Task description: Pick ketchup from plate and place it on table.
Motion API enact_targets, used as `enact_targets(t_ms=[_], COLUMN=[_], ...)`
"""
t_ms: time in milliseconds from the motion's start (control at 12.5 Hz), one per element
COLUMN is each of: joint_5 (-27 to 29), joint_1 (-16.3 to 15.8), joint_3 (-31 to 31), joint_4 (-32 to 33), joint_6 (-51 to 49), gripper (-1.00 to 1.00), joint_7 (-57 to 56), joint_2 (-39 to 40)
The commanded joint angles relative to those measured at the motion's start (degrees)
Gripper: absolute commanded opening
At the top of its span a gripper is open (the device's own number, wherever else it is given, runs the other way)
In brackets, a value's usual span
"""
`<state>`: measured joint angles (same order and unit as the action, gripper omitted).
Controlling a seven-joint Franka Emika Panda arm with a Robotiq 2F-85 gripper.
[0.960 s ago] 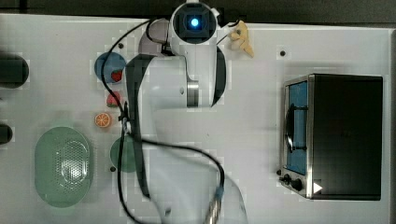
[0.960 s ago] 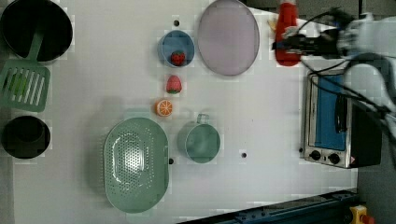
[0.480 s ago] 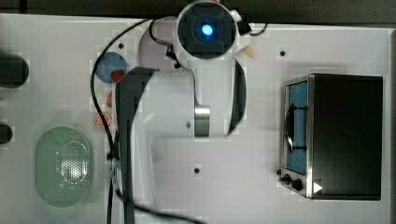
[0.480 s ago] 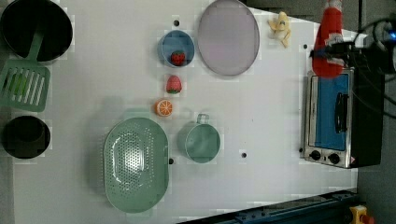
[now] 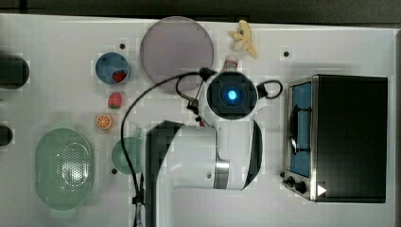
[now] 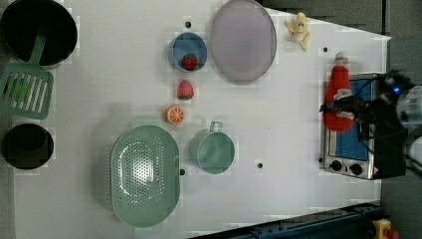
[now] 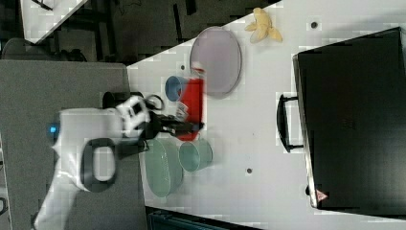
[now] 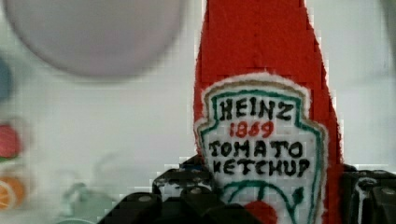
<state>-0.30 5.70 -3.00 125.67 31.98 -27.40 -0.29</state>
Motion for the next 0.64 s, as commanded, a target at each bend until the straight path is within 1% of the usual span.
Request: enact_targets(t_ms=[80,320,400,480,560,640], joint_5=[0.0,0.1,0.1,0.0,0.1,0.1], joint_1=[0.1,0.0,0.0,-0.1,0.0,0.0], joint_3=[1.0,0.9,0.8,0.5,0.7,0.6], joint_4=[6.8,12.3,12.6,12.7,12.9,12.7], joint_6=[8.2,20.4,23.3,25.9,26.2,26.9], gripper=[0.27,0.27,0.32,0.51,0.73,1.00], joint_7=[3.1,3.3,3.3,3.3,3.3,3.3], joint_2=[1.2,5.5,7.3,9.1,10.7,11.4])
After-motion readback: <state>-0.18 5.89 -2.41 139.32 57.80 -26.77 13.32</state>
